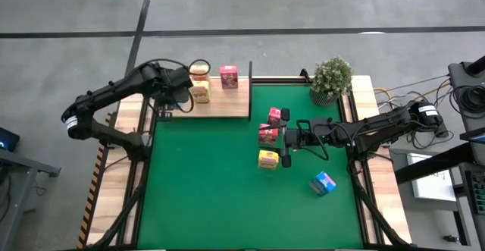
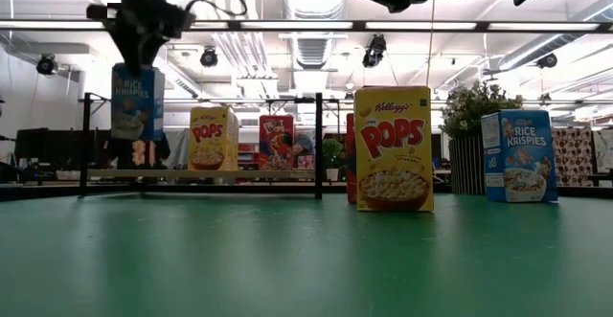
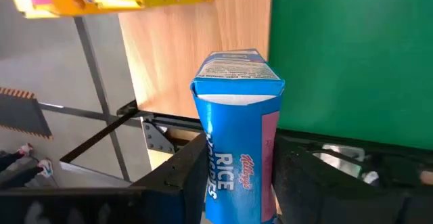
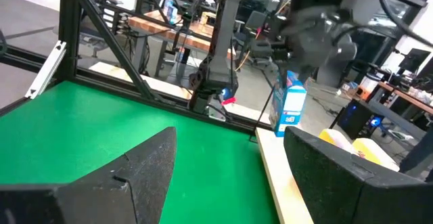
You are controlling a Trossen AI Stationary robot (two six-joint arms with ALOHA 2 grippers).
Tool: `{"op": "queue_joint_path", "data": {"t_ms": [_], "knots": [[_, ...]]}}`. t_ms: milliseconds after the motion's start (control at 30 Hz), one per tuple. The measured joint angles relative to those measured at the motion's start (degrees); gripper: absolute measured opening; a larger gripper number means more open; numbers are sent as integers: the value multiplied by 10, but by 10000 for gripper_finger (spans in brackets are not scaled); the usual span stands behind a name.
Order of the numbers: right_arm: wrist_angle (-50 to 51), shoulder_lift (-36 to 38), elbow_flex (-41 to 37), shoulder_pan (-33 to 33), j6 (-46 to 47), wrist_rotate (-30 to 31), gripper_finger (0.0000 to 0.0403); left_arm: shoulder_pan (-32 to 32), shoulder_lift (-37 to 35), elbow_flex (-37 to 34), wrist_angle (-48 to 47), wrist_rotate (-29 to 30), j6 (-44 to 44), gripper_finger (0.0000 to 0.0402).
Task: Stack cereal on shelf
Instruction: Put the middle blue cereal box on the shelf
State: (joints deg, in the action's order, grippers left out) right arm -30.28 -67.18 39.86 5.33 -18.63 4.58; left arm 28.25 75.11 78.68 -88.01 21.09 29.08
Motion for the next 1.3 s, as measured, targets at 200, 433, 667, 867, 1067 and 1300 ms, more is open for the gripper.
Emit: {"op": "queue_joint_path", "data": {"t_ms": [200, 433, 667, 867, 1067, 1300], "knots": [[0, 0, 0, 0, 0, 0, 263, 55, 10, -37, 56, 6, 76, 119], [0, 0, 0, -1, 0, 0, 263, 115, 28, -45, 139, 24, 145, 119], [0, 0, 0, -1, 0, 0, 263, 180, 48, -44, 169, 18, 202, 119], [0, 0, 0, -1, 0, 0, 263, 216, 62, -44, 180, 4, 209, 119], [0, 0, 0, -1, 0, 0, 263, 215, 64, -44, 189, -49, 205, 119], [0, 0, 0, -1, 0, 0, 263, 216, 64, -44, 201, -60, 194, 119]]}}
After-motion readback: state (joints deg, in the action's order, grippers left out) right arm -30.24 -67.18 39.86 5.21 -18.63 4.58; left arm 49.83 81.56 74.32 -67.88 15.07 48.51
